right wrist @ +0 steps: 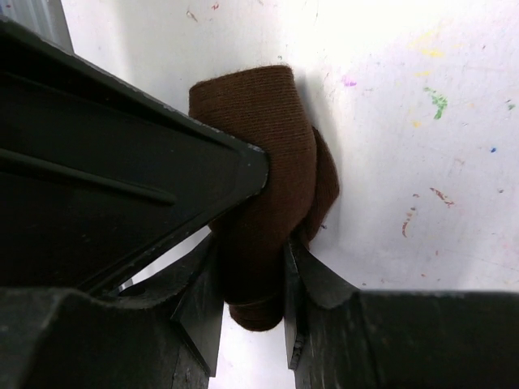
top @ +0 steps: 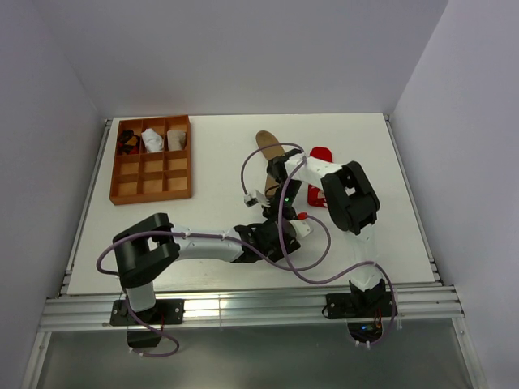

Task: Roll the socks
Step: Pick up the sock at the center of the board.

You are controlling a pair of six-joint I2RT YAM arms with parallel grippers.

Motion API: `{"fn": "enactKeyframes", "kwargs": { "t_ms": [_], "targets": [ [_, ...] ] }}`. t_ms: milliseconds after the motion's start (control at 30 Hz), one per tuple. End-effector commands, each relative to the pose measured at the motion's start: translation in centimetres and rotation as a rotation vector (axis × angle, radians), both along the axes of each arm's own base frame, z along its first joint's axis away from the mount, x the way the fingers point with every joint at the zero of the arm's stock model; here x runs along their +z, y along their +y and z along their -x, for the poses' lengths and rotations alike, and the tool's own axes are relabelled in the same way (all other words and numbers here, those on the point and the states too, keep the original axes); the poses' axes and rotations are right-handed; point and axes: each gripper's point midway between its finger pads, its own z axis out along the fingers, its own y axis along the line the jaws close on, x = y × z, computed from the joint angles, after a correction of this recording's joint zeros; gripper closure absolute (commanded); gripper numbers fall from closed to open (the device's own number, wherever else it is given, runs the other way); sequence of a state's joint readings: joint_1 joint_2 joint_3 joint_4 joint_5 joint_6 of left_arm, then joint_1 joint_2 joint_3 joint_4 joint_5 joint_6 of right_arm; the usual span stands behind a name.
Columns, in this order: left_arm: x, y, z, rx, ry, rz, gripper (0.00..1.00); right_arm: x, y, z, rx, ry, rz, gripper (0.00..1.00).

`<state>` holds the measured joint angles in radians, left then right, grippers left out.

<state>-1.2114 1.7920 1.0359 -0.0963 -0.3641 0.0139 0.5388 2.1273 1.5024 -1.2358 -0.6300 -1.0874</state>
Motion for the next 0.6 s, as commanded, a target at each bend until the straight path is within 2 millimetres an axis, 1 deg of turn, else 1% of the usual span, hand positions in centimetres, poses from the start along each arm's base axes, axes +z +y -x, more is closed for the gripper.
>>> {"fn": "enactKeyframes", "kwargs": {
  "t_ms": [0, 233, 333, 467, 533, 567],
  "targets": [
    [0.2, 0.1, -2.4, 0.024, -0.039, -0.024, 0.30, -2.5, -3.8, 3.1, 0.116, 0.115, 0.178, 0.76],
    [-1.4, 0.3, -2.8, 0.030, -0.041, -0.070, 0.33, -2.0, -4.0, 3.8, 0.130, 0.164, 0.171, 0.76],
    [-1.7, 0.4, -3.0, 0.037, -0.050, -0.081, 0.34, -1.8, -4.1, 4.2, 0.138, 0.182, 0.168, 0.76],
    [-1.7, 0.2, -3.4, 0.048, -0.070, -0.072, 0.35, -1.8, -4.2, 4.4, 0.139, 0.203, 0.168, 0.76],
    [-2.2, 0.3, -3.6, 0.054, -0.075, -0.089, 0.37, -1.6, -4.3, 4.7, 0.148, 0.216, 0.166, 0.76],
    [-2.2, 0.3, -3.9, 0.061, -0.085, -0.093, 0.39, -1.6, -4.3, 4.7, 0.147, 0.219, 0.168, 0.76]
  ]
}}
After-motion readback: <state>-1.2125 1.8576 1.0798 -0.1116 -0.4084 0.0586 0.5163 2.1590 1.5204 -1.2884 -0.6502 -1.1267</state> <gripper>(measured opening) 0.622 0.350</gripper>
